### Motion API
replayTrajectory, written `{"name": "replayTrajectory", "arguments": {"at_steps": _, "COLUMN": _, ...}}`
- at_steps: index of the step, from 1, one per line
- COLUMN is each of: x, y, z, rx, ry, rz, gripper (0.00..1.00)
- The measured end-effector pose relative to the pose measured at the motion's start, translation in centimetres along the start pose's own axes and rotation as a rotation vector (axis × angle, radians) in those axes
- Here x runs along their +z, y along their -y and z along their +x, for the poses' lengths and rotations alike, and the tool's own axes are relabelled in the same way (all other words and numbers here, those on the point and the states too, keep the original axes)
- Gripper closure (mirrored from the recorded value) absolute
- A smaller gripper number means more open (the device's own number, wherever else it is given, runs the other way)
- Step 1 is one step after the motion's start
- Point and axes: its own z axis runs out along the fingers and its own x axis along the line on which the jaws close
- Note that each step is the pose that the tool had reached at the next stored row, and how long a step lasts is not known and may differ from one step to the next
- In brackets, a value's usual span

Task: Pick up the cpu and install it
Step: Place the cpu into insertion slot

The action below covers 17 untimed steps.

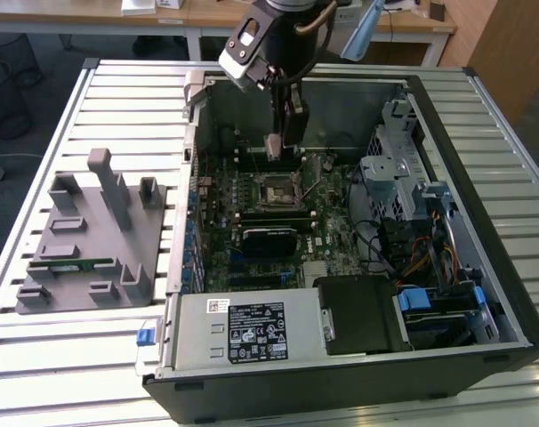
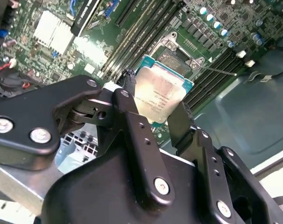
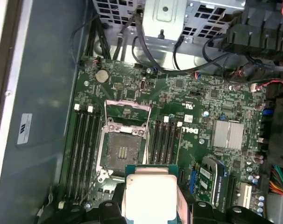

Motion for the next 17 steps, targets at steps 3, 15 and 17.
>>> {"name": "replayTrajectory", "arguments": {"at_steps": 3, "x": 0.55, "y": -0.02, "z": 0.0, "rx": 0.041, "ry": 0.0015, "rz": 0.0006, "gripper": 0.47}}
{"name": "replayTrajectory", "arguments": {"at_steps": 15, "x": 2.7, "y": -0.17, "z": 0.51, "rx": 0.126, "ry": 0.0039, "rz": 0.0017, "gripper": 0.47}}
{"name": "replayTrajectory", "arguments": {"at_steps": 17, "x": 3.05, "y": -0.21, "z": 0.82, "rx": 0.128, "ry": 0.0041, "rz": 0.0019, "gripper": 0.47}}
